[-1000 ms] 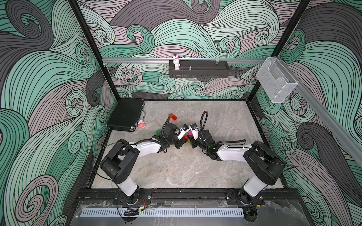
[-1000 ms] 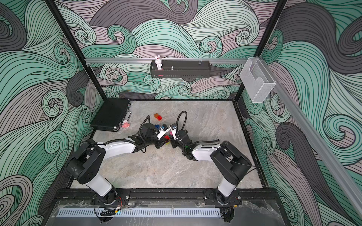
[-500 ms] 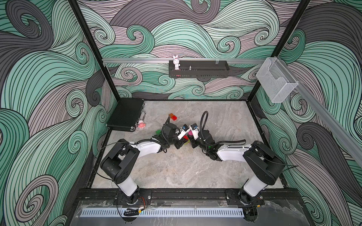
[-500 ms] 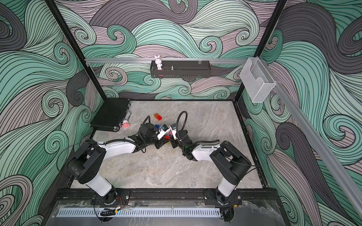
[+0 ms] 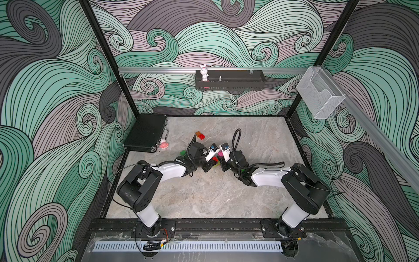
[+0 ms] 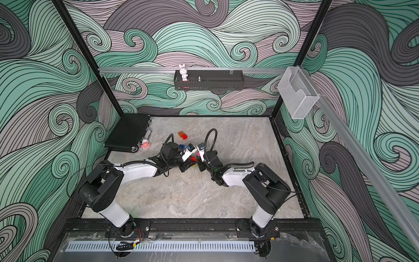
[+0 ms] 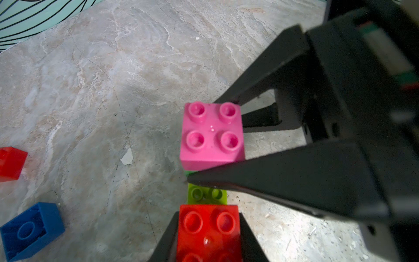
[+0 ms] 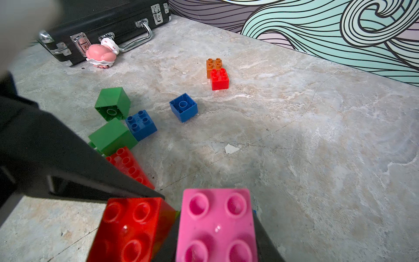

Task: Assemble the number 4 with lego
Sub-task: Assemble the lego brick with the lego brick.

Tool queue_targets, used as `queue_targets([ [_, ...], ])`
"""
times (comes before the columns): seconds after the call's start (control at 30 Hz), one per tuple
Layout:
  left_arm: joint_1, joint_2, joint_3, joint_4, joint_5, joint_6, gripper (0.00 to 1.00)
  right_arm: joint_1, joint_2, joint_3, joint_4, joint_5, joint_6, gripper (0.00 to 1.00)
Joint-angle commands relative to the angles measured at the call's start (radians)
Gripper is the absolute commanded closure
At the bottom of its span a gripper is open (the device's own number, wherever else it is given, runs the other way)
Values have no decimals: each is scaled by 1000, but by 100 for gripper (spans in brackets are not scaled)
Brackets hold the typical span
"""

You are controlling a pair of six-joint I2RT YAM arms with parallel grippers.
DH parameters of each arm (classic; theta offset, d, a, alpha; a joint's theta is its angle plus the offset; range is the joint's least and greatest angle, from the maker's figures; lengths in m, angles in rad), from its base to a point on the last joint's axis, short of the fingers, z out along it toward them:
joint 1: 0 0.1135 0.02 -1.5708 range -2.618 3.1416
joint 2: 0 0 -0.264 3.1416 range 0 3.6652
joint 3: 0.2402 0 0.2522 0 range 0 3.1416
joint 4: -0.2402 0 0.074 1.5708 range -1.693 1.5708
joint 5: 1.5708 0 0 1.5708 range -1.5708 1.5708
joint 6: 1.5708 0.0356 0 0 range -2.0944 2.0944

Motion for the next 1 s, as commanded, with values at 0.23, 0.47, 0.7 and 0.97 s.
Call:
queue_targets([
  [0.23, -8, -68, 4, -102, 18, -71, 45, 9, 87, -85, -335, -30, 21, 100],
  [0.47, 37, -217, -19, -32, 30, -208, 35, 8, 90, -85, -330, -28, 19, 100],
  [0.7, 47, -192, 98, -185, -8, -249, 100, 9, 91, -83, -328, -26, 16, 100],
  [0.97, 16, -117, 143, -210, 63, -243, 100, 9, 90, -83, -332, -21, 13, 100],
])
